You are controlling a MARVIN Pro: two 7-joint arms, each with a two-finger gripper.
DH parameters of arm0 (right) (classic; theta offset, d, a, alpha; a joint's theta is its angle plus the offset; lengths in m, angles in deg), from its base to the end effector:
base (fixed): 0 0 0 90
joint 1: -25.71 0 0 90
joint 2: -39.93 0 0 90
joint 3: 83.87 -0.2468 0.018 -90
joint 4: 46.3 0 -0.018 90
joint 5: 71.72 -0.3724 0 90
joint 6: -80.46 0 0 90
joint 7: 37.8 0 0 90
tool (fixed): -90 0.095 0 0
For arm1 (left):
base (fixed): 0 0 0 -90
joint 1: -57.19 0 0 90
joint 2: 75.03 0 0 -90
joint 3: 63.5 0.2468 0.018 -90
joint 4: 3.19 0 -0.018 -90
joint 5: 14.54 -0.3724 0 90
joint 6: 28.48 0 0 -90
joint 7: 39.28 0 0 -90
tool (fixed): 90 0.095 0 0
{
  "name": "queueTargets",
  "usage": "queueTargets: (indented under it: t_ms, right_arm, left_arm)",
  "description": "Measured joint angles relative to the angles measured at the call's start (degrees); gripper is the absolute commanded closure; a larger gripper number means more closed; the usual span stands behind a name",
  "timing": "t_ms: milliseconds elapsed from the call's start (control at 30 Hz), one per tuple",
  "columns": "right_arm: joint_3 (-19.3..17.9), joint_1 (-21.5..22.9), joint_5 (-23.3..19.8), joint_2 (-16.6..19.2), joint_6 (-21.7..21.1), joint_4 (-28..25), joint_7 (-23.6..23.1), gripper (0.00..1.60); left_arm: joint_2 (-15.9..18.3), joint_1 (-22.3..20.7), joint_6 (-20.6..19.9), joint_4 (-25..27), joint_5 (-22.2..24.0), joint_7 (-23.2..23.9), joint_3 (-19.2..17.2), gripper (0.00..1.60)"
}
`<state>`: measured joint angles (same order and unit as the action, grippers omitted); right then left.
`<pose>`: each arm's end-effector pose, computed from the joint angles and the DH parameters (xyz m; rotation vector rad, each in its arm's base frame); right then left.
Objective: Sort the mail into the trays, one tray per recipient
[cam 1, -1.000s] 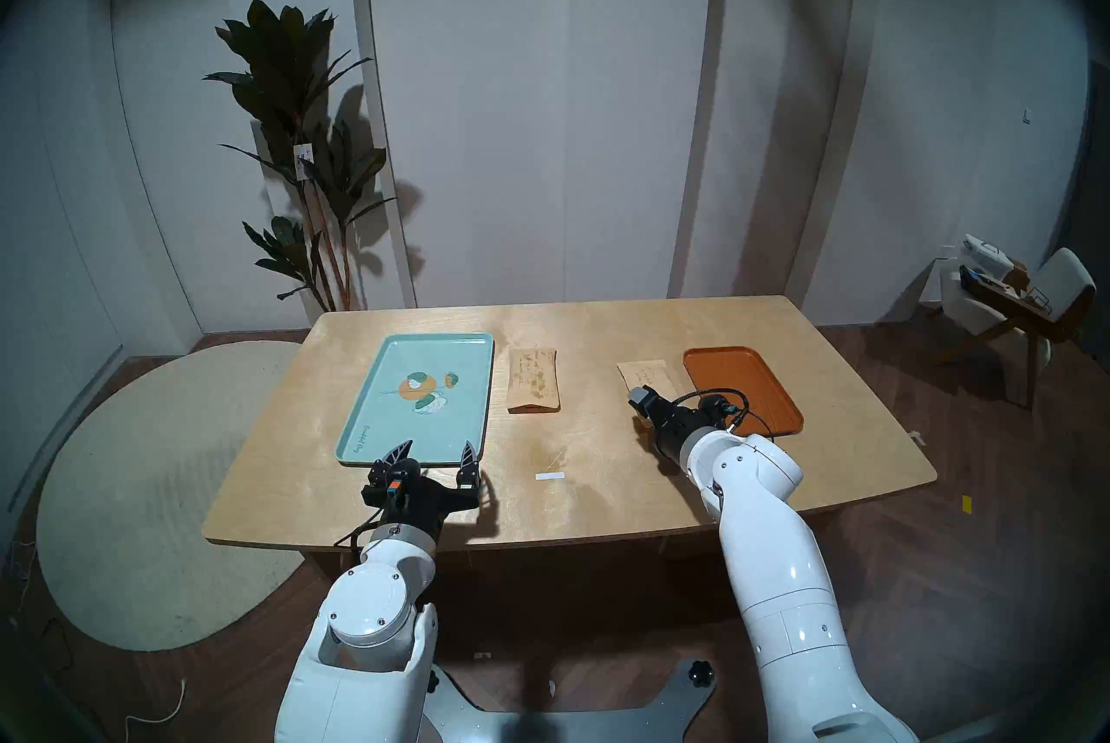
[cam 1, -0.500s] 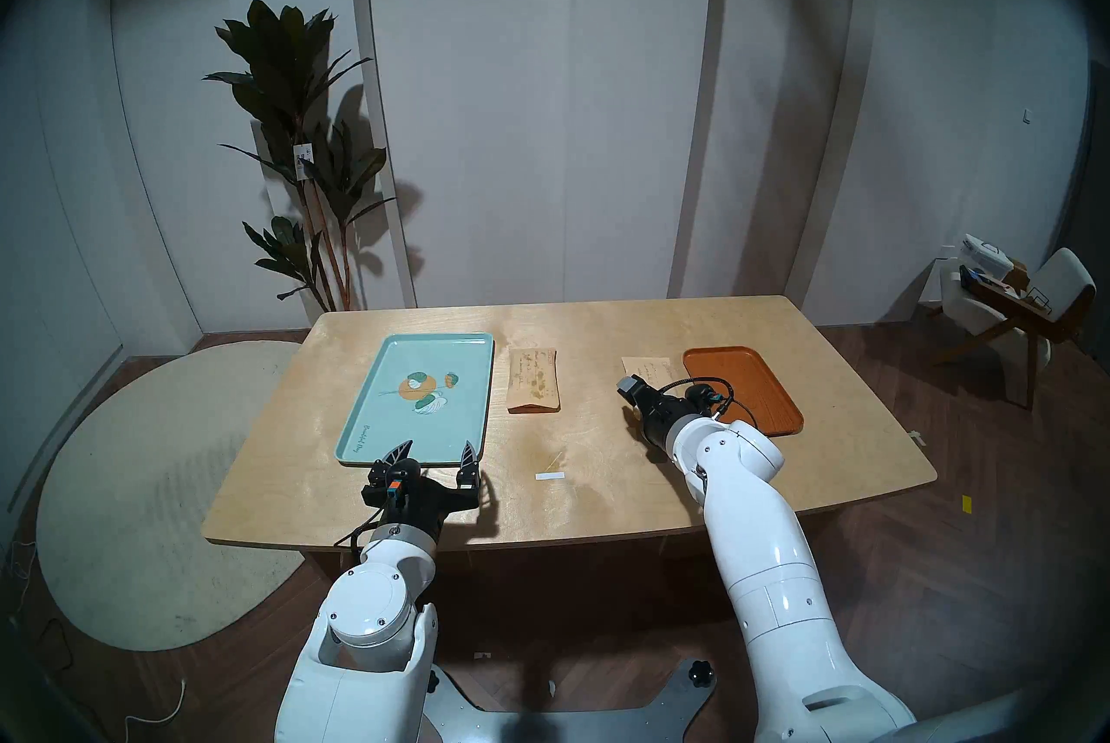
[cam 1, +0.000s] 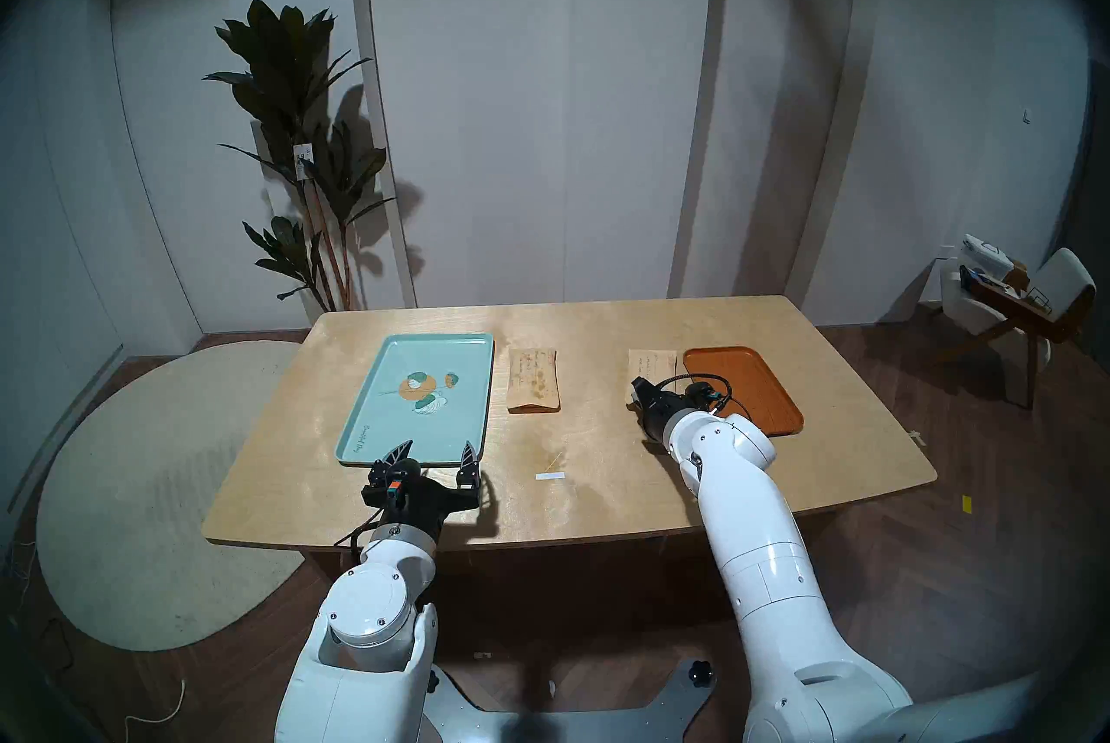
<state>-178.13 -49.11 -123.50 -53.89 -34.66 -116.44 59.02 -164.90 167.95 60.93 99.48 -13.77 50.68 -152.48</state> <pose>0.5345 0.0225 -0.3217 -2.0305 0.8239 -1.1257 0.3893 -0.0081 -0.3217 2.3660 0.0001 2.0319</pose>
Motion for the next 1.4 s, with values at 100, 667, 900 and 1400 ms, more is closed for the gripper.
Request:
queueTargets:
  t_ms: [100, 667, 900, 1400]
  right_arm:
    - [-0.42, 0.34, -0.47, -0.10, 0.21, 0.38, 0.15, 1.60]
    - [0.73, 2.52, 0.89, 0.69, 1.40, 1.95, 0.77, 1.60]
    - [1.97, 4.10, 2.50, 1.39, 1.96, 0.55, 0.72, 1.60]
    - [3.46, 4.76, 5.52, 2.90, 2.11, -5.89, 3.23, 1.60]
  left_arm:
    - [0.00, 0.00, 0.00, 0.00, 0.00, 0.00, 0.00, 0.00]
    - [0.00, 0.00, 0.00, -0.03, 0.02, 0.00, 0.00, 0.00]
    - [0.00, -0.01, 0.00, -0.06, 0.02, 0.01, 0.00, 0.00]
    - [0.00, -0.01, 0.00, -0.06, 0.02, 0.02, 0.00, 0.00]
